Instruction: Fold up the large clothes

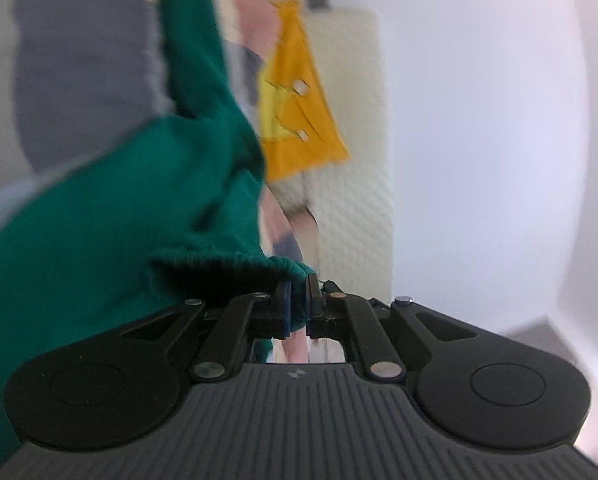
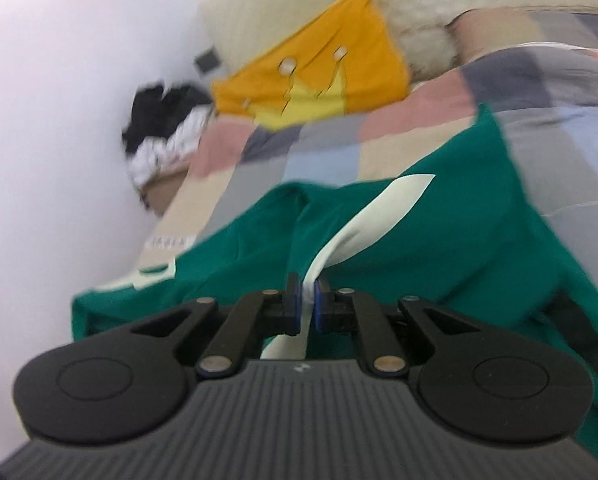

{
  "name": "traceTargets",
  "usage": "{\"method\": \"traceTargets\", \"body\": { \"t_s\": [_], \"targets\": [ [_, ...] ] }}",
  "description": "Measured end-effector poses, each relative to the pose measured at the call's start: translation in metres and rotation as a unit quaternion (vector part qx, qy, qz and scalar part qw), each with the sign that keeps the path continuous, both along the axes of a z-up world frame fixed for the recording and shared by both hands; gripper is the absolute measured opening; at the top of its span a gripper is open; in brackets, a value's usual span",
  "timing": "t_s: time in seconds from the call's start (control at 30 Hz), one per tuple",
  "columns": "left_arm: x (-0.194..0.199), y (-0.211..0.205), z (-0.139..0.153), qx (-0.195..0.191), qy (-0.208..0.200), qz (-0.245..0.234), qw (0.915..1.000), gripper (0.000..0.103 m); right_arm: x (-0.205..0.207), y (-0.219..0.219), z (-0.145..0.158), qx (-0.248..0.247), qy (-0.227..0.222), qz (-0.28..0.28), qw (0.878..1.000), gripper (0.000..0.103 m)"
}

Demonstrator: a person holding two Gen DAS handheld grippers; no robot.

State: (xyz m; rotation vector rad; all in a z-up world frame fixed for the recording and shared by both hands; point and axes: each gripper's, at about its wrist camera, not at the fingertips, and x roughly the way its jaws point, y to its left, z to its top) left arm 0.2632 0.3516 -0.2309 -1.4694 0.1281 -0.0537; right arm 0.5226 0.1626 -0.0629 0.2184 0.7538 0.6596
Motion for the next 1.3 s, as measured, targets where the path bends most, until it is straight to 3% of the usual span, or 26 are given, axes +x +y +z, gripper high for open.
{"method": "traceTargets", "body": {
  "t_s": [0.2,0.37,0.47,0.5,0.53,0.57,0.6,0.67,0.8,0.87,0.93,1.07,1.2,1.3],
  "targets": [
    [0.018,0.026,-0.02,-0.019,0.056,0.055,0.9967,0.008,0.023,0.076,-0.027,-0.078,-0.025,0.027,0.996,0.01],
    [0.025,0.034,-0.029,0.008,0.088,0.068,0.9938,0.011,0.036,0.092,-0.054,-0.091,-0.017,0.029,0.995,0.012],
    [0.022,0.04,-0.03,0.017,0.09,0.066,0.9936,0.043,0.035,0.083,-0.059,-0.064,-0.003,0.029,0.998,0.016],
    [0.023,0.042,-0.031,0.018,0.09,0.068,0.9934,0.051,0.033,0.078,-0.059,-0.057,0.0,0.03,0.998,0.025],
    [0.021,0.043,-0.03,0.016,0.088,0.069,0.9936,0.052,0.03,0.072,-0.059,-0.048,0.004,0.032,0.998,0.033],
    [0.027,0.043,-0.03,0.016,0.085,0.068,0.9939,0.054,0.027,0.066,-0.058,-0.034,0.009,0.035,0.999,0.048],
    [0.024,0.042,-0.025,0.026,0.078,0.069,0.9942,0.058,0.023,0.058,-0.056,-0.018,0.013,0.038,0.999,0.054],
    [0.017,0.04,-0.015,0.053,0.077,0.083,0.9921,0.065,0.014,0.042,-0.052,0.004,0.021,0.036,0.999,0.054],
    [0.011,0.028,0.0,0.091,0.079,0.075,0.9899,0.069,-0.006,0.001,-0.046,0.043,0.019,0.015,0.999,0.054],
    [0.014,0.019,0.005,0.114,0.102,0.062,0.9863,0.07,-0.012,-0.023,-0.05,0.058,0.028,-0.016,0.998,0.054],
    [0.02,0.01,0.007,0.138,0.139,0.048,0.9795,0.07,-0.016,-0.043,-0.056,0.067,0.038,-0.05,0.996,0.054],
    [0.034,-0.002,0.003,0.19,0.229,0.026,0.9545,0.07,-0.015,-0.075,-0.075,0.065,0.068,-0.124,0.988,0.055],
    [0.04,-0.002,-0.006,0.18,0.231,0.025,0.9558,0.069,-0.003,-0.097,-0.1,0.105,0.118,-0.179,0.971,0.055],
    [0.048,0.0,-0.009,0.192,0.245,0.027,0.95,0.068,0.01,-0.1,-0.113,0.125,0.128,-0.198,0.964,0.055]
  ]
}}
